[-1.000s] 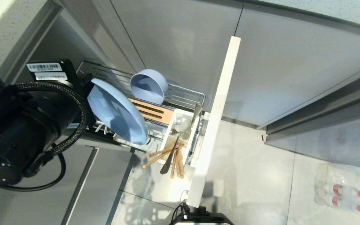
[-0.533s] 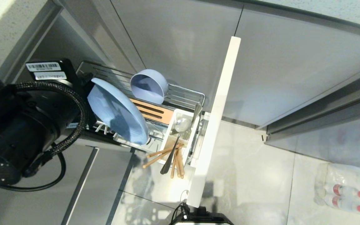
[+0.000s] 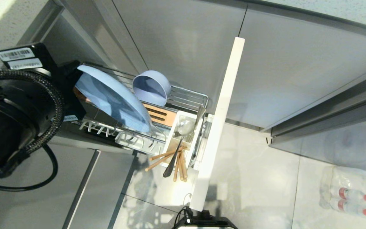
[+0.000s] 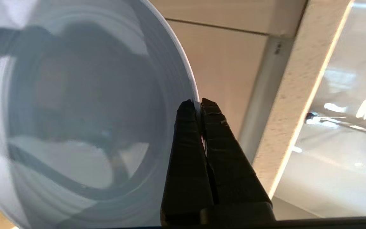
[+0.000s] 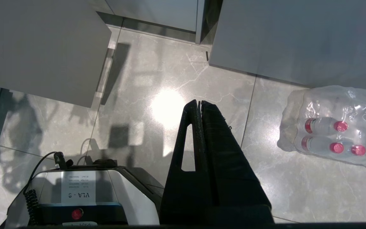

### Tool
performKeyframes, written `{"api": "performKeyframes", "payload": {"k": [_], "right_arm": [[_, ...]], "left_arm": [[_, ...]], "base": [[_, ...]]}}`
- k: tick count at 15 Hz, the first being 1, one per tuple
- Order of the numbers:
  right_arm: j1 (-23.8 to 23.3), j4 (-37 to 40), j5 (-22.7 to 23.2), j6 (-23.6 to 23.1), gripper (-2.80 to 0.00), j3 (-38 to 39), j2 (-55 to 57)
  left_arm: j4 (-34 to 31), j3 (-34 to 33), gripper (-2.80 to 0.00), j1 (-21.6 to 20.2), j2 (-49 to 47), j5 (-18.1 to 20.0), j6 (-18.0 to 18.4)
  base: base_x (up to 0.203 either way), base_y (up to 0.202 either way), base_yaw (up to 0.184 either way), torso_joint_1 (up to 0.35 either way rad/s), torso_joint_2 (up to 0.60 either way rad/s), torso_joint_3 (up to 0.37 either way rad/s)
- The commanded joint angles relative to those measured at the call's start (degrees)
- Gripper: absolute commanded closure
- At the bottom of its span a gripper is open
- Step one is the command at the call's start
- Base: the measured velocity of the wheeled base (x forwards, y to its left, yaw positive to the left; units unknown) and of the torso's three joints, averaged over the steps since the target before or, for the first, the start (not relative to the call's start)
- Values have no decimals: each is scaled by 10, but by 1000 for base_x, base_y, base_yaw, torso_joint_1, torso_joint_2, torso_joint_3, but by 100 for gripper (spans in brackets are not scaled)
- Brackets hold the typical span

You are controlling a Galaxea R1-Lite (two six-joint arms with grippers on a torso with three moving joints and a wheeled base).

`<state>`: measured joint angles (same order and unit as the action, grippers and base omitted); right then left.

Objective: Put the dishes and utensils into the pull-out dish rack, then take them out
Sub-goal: Pick up the plate and place it in the cupboard

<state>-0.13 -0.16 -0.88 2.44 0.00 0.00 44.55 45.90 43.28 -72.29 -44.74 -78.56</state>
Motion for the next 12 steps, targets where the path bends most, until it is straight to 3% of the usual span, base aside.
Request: {"api": "performKeyframes", "payload": {"k": [1, 12], "right_arm": [[0, 0, 0, 0, 0, 0, 0], [0, 0, 0, 0, 0, 0, 0]], "left_arm": [[7, -6, 0, -1, -1, -3, -5], [6, -38, 0, -20, -22, -3, -20]], "base": [[0, 0, 0, 0, 0, 0], [0, 0, 0, 0, 0, 0]]}}
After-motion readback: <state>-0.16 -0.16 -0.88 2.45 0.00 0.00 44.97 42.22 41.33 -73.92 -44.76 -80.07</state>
